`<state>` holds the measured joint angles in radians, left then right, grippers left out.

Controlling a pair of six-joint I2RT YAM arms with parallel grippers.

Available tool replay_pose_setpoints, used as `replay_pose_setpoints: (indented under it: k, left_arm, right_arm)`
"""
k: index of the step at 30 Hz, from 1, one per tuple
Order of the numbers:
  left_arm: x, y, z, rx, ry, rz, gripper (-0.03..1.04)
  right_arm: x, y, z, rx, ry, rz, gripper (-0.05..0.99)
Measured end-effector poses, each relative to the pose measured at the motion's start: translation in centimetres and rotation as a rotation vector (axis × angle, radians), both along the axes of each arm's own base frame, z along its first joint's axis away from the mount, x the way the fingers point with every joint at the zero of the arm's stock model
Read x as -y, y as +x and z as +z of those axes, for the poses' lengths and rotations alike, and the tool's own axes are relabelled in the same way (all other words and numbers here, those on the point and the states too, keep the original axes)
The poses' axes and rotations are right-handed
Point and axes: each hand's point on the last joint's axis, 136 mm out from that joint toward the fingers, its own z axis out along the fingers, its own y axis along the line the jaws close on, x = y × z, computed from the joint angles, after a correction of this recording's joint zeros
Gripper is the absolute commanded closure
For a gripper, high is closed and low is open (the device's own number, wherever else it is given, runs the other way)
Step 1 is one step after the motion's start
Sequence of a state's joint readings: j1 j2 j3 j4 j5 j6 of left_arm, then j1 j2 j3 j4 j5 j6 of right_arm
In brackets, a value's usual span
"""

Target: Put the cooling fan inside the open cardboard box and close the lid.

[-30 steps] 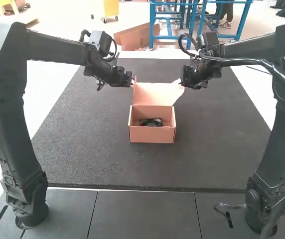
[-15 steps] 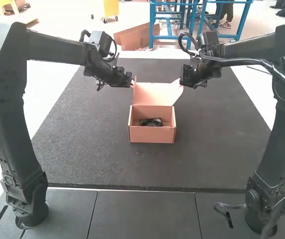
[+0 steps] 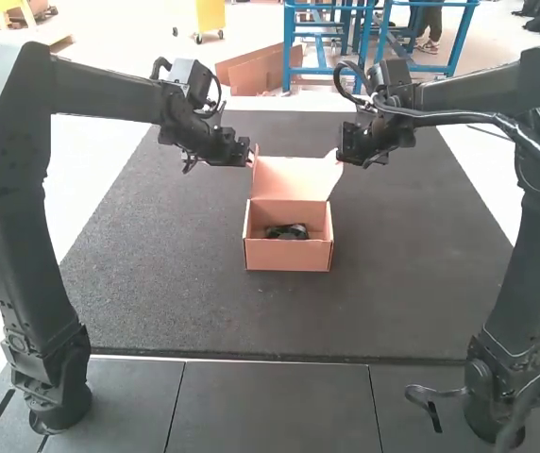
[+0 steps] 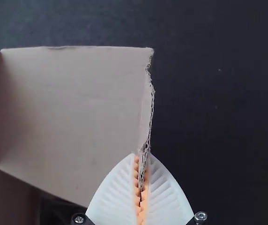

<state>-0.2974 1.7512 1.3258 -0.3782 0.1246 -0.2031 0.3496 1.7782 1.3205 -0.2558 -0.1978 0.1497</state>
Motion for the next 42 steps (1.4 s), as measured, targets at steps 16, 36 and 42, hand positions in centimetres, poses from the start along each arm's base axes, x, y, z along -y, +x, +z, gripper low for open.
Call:
replay_pose_setpoints:
  k: [16, 36, 42]
  left_arm:
    - [0.5, -0.9, -0.6, -0.035, 0.011, -0.015, 0.04]
    - [0.6, -2.7, -2.0, -0.119, 0.038, -0.030, 0.04]
    - [0.6, -2.9, -2.1, -0.127, 0.040, -0.030, 0.04]
  right_arm:
    - [-0.5, -1.1, 0.4, 0.030, -0.043, -0.008, 0.95]
    - [-1.3, -4.3, 0.5, 0.037, -0.048, 0.032, 0.95]
    - [-1.8, -5.6, 0.2, 0.032, -0.050, 0.053, 0.95]
